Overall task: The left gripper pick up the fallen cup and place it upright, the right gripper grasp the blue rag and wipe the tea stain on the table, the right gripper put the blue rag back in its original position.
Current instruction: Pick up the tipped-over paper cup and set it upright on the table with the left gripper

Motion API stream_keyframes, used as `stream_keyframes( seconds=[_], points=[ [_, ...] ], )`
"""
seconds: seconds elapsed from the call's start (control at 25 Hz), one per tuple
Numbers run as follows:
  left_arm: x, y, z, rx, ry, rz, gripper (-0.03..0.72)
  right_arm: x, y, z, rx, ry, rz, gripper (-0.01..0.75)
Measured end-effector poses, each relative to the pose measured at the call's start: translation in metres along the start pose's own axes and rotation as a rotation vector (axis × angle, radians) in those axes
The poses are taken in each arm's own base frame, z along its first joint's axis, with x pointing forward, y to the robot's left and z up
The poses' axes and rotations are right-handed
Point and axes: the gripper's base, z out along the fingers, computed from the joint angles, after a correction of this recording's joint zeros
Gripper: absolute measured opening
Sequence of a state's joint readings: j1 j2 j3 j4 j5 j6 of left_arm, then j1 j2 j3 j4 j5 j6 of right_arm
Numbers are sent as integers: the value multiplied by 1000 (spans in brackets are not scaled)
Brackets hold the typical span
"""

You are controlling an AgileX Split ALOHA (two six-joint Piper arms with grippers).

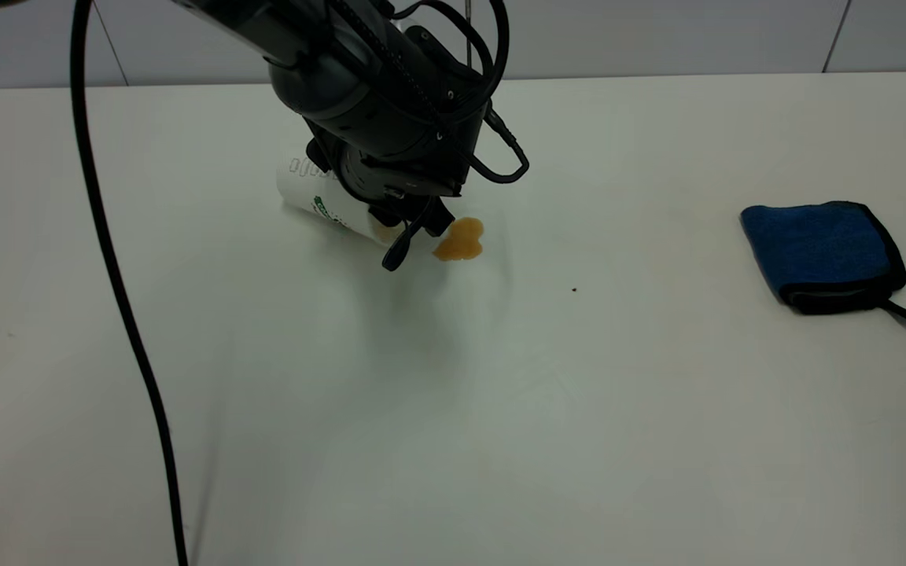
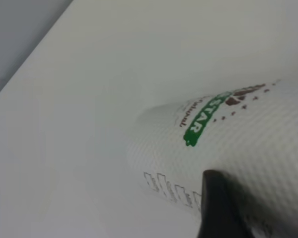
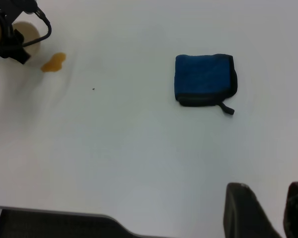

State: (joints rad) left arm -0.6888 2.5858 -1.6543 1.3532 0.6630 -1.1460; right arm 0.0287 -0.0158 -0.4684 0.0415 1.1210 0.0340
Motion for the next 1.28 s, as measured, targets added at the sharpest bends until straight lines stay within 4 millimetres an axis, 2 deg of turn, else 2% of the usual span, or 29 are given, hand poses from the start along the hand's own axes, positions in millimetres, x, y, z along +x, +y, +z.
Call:
stream_keyframes(
  seconds=[0.2, 0.32, 0.44, 0.52, 0.64, 0.72, 0.8, 0.92, 1.08, 1.28],
  points=[
    [-2, 6, -1, -55, -5, 42, 146, 0, 0, 0, 0, 0, 0, 240],
    [-10, 21, -11, -81, 2, 57, 30, 0, 0, 0, 0, 0, 0, 240],
    [-24, 42, -29, -46, 7, 17, 6, 0, 0, 0, 0, 0, 0, 240],
    [-36, 66, -44, 4, 11, -36, 6, 0, 0, 0, 0, 0, 0, 240],
    [-42, 106, -56, 83, 53, -124, 6, 0, 0, 0, 0, 0, 0, 240],
    [-36, 133, -50, 148, 104, -205, 6, 0, 0, 0, 0, 0, 0, 240],
    [-26, 152, -40, 237, 174, -263, 6, 0, 0, 0, 0, 0, 0, 240],
    [-8, 160, -26, 458, 279, -294, 6, 0, 0, 0, 0, 0, 0, 240],
    [-2, 161, -19, 738, 274, -355, 6, 0, 0, 0, 0, 0, 0, 240],
    [12, 168, 2, 793, 273, -395, 6, 0, 0, 0, 0, 0, 0, 240]
  ],
)
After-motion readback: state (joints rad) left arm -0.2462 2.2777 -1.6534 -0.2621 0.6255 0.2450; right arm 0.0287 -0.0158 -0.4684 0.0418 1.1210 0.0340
